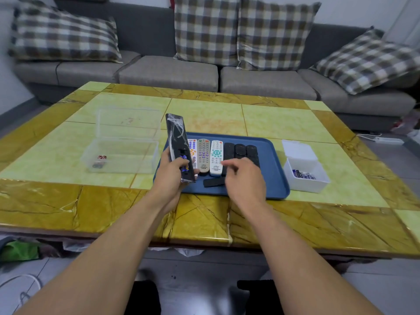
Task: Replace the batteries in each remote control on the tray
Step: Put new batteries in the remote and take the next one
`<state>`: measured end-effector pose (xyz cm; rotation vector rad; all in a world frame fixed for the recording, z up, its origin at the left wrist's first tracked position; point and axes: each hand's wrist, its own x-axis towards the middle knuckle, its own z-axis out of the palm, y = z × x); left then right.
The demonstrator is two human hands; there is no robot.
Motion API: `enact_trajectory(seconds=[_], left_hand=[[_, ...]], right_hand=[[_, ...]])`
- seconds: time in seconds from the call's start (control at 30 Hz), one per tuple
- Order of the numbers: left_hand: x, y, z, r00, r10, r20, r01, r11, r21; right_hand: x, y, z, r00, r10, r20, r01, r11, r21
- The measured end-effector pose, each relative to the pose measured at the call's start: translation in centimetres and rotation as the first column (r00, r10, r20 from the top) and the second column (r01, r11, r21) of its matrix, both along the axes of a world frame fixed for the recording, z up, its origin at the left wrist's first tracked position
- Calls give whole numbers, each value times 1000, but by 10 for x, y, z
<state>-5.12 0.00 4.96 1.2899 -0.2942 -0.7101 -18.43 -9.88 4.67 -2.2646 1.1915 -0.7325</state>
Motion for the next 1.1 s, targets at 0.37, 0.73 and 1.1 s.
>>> enact_trajectory(seconds=[0.37, 0.73, 1.1], left_hand=[[2, -4, -5, 999, -10, -31, 9, 1000, -17], [10, -4, -4, 996, 29, -87, -35, 997, -69], [1, -5, -10, 995, -86, -44, 86, 996, 4]], right_hand=[[13, -9, -20, 884, 115, -453, -113, 993, 31], [12, -6, -8, 999, 36, -22, -34, 997, 75], [6, 13, 19, 749, -33, 662, -421, 749, 512]])
